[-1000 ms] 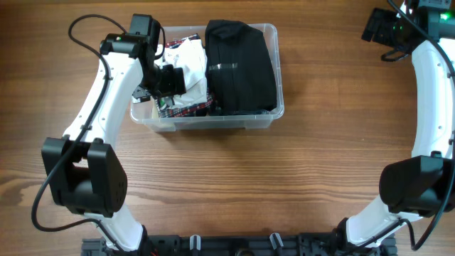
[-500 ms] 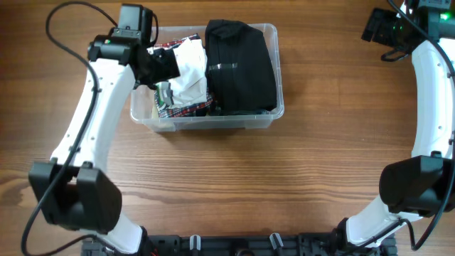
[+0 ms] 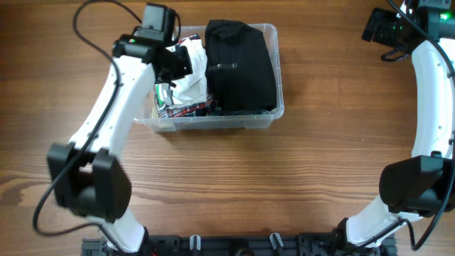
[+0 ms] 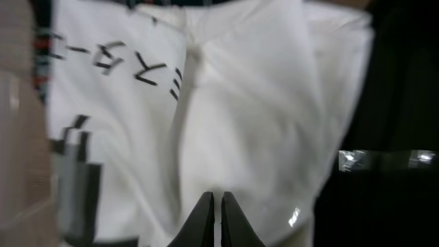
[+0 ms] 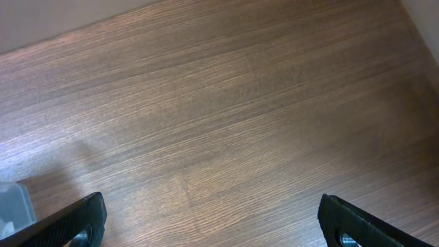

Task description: Pack container

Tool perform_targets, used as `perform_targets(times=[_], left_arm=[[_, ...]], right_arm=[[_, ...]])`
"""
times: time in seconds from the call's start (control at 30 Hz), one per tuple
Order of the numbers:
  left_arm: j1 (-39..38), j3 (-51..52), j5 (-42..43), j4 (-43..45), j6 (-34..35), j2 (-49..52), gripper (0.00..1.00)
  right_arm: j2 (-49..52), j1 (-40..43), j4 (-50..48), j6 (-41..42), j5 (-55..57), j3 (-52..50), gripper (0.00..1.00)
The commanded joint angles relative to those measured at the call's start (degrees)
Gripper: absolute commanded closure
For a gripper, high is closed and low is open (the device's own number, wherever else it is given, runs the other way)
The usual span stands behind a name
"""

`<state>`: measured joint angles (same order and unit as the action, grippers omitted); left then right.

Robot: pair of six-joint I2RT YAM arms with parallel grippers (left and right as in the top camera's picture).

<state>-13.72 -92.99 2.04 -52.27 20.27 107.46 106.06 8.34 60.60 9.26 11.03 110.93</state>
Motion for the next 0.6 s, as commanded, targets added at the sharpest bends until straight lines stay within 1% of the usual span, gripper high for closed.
perform_targets(times=[0.0, 0.1, 0.2, 0.37, 0.53, 0.57], left_arm=[[-0.7, -0.72, 0.7, -0.02, 0.11, 7.32, 0.95], [-0.7, -0.72, 0.72, -0.17, 0.11, 11.41, 0.96], [-0.7, -0.85, 0.94, 0.52, 0.09, 11.91, 0.96], [-0.7, -4.37, 0.94, 1.16, 0.11, 5.49, 0.96], [-0.7, -4.92, 0.92, 6.73, 0.13, -3.21, 0.96], [-0.7, -4.92, 0.92, 7.1, 0.13, -3.56, 0.96]], right_arm=[[0.44, -0.11, -0.13, -0.24, 1.01, -0.04, 0.0], [0.44, -0.11, -0.13, -0.24, 1.01, -0.04, 0.0], [0.44, -0.11, -0.13, -0.24, 1.01, -0.04, 0.0], [0.44, -0.11, -0.13, -0.22, 1.01, -0.04, 0.0], [0.44, -0.11, -0.13, -0.24, 1.01, -0.04, 0.0], [0.44, -0.11, -0.13, -0.22, 1.01, -0.04, 0.0]])
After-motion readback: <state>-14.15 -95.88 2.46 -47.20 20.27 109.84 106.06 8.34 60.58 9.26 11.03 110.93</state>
